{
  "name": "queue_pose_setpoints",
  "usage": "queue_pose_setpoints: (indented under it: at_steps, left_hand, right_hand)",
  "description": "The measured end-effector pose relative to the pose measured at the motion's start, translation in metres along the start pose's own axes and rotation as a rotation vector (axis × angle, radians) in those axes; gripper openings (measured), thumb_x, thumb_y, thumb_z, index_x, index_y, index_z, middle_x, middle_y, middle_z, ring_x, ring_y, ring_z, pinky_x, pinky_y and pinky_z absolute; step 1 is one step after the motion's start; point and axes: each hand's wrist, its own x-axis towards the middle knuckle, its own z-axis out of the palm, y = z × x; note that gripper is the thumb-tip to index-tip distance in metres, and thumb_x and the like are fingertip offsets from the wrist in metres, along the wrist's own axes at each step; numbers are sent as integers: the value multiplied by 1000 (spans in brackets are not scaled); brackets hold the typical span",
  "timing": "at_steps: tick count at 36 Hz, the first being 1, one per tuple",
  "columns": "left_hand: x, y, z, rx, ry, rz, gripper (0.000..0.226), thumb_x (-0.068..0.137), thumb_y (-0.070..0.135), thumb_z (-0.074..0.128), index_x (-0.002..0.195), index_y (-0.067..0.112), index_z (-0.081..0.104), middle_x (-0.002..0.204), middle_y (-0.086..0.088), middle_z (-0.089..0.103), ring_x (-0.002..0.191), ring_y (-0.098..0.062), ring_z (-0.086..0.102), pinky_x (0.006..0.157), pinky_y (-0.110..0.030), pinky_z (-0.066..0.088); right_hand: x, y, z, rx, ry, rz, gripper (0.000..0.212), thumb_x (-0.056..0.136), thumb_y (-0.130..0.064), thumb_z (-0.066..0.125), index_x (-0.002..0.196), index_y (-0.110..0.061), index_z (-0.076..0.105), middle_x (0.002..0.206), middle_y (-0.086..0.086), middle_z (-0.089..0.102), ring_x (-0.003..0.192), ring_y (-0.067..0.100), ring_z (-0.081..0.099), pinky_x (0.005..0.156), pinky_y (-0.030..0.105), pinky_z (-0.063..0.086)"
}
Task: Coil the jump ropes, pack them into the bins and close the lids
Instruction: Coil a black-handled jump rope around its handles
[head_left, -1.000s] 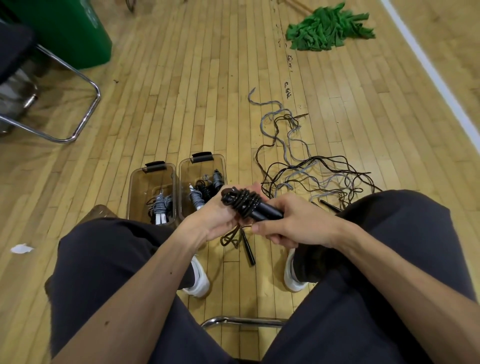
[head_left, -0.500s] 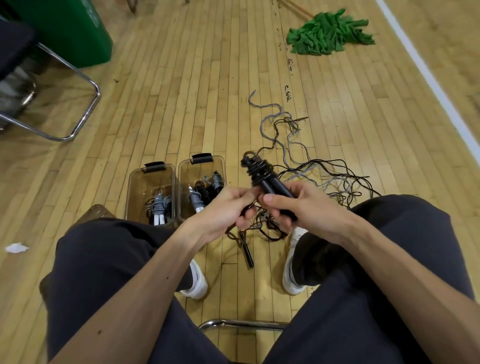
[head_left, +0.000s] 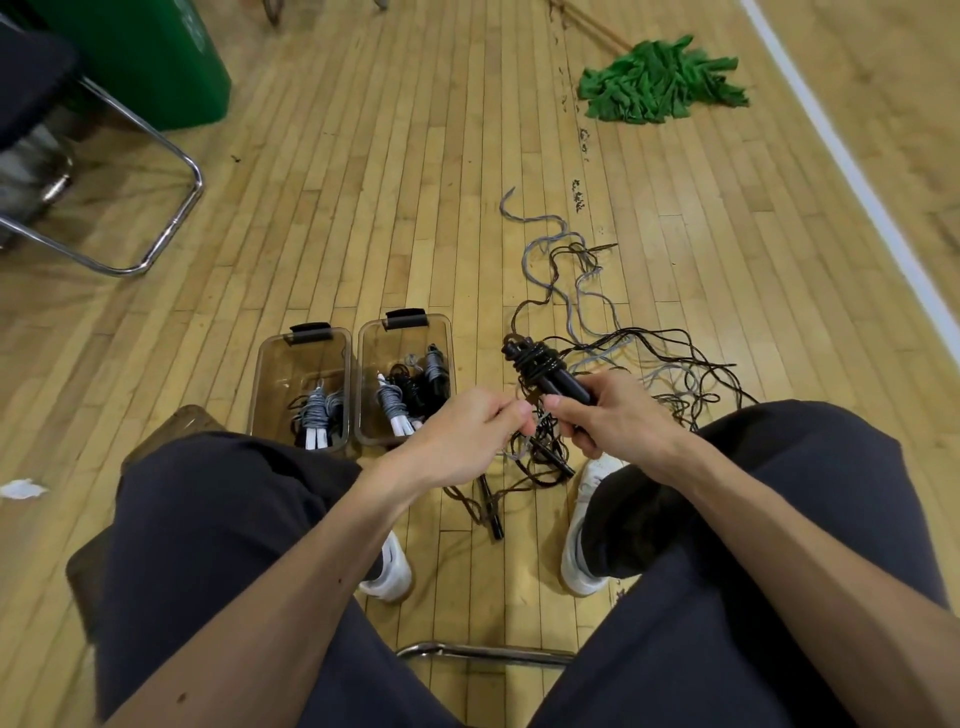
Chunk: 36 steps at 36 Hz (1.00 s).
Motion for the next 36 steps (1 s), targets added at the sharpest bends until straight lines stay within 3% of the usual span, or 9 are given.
queue_pose_setpoints:
  at_steps: [5,10,16,22,27,31,34,36]
  left_hand:
    - [-12,-6,-1,255,8,81,18,100,32,58,97,18,67,61,10,52,49,0,49,49,-19,30]
    - [-18,-9,-6,498,64,160,20,101,36,55,110,23,68,71,12,53,67,-11,52,64,-30,42]
    - [-19,-8,-10,510,113,248,15,98,37,60,101,23,60,87,5,62,83,-16,56,76,-33,45]
    - [-16,-6,-7,545,96,401,18,96,32,63,95,16,71,92,8,64,89,-11,56,81,-32,47]
    - [-9,-7,-5,453,59,401,19,92,34,68,97,17,76,88,12,63,85,-4,52,76,-24,41]
    - [-6,-6,-7,240,2,307,20,81,35,80,93,19,78,84,15,62,75,-1,54,67,-16,39]
    - [-6,-2,-7,81,-54,216,20,74,31,87,89,21,79,82,11,68,73,2,58,65,-13,42]
    - [-5,-1,-8,-3,-111,166,21,72,25,89,89,18,79,81,9,73,77,1,64,72,-16,50]
  right_hand:
    - [-1,2,1,-61,-116,100,21,101,-19,61,97,2,61,68,6,59,47,12,49,46,24,44]
    - [-6,-1,3,-104,-276,217,22,103,-20,58,90,-2,58,60,2,59,46,13,50,44,22,45]
    - [-6,-1,3,-126,-329,263,22,102,-19,59,88,-2,57,58,3,56,43,12,47,42,23,43]
    - [-11,2,4,-239,-414,262,24,103,-19,57,83,-7,55,51,-2,55,38,9,45,43,21,42]
    - [-11,5,7,-396,-498,208,22,102,-21,58,84,-8,56,61,2,55,42,10,46,45,21,44]
    - [-13,5,5,-426,-632,165,31,101,-23,61,73,-12,56,61,2,55,43,12,48,46,23,44]
    - [-16,3,5,-380,-720,163,28,100,-22,62,73,-16,58,58,-1,52,44,12,46,43,22,41]
    - [-18,2,5,-349,-766,163,29,101,-20,62,72,-20,58,57,-3,49,44,11,44,42,22,39]
